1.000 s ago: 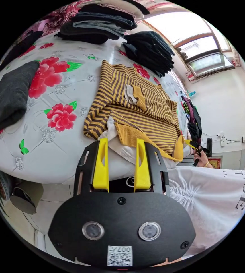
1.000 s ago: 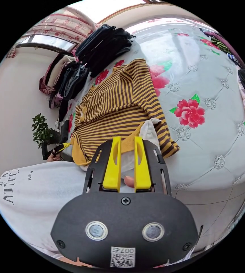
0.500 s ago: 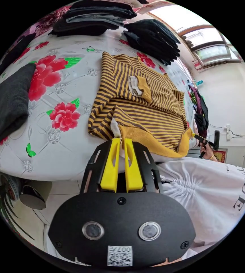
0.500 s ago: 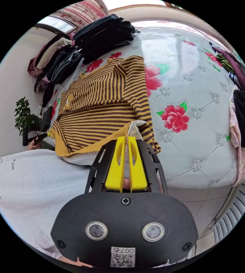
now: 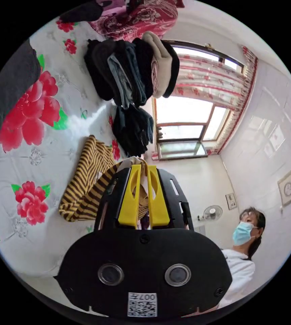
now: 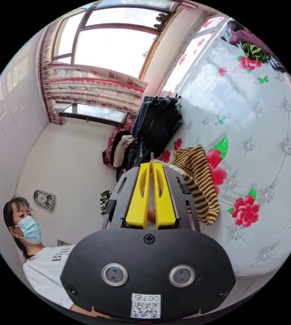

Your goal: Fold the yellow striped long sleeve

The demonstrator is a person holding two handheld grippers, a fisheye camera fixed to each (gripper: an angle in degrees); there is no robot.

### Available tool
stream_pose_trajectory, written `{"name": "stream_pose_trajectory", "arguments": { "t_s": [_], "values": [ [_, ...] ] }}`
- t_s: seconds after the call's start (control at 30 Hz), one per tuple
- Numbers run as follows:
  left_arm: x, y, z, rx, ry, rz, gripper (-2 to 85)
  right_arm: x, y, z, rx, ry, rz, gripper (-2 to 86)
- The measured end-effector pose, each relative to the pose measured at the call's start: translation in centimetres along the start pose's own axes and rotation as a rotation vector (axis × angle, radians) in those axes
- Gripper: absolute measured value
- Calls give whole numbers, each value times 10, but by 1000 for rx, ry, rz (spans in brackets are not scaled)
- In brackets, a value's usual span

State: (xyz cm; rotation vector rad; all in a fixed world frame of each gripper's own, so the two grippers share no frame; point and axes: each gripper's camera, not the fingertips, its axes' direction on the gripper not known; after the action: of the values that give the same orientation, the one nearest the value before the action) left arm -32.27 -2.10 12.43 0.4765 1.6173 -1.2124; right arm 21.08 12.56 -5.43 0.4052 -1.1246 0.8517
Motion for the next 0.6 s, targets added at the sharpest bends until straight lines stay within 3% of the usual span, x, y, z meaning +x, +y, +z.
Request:
{"name": "stream_pose_trajectory", "arguments": {
  "t_s": [0.1, 0.37, 0.6],
  "values": [
    [-11, -5, 36, 126, -157, -89, 67, 9, -26, 33, 24, 220, 54, 41],
    [-11, 46, 62, -118, -576, 85, 79, 60, 42, 40, -9, 358, 94, 84],
    [-32, 85, 38, -92, -571, -32, 96, 129, 93, 55, 17, 177, 350, 104]
  ]
}}
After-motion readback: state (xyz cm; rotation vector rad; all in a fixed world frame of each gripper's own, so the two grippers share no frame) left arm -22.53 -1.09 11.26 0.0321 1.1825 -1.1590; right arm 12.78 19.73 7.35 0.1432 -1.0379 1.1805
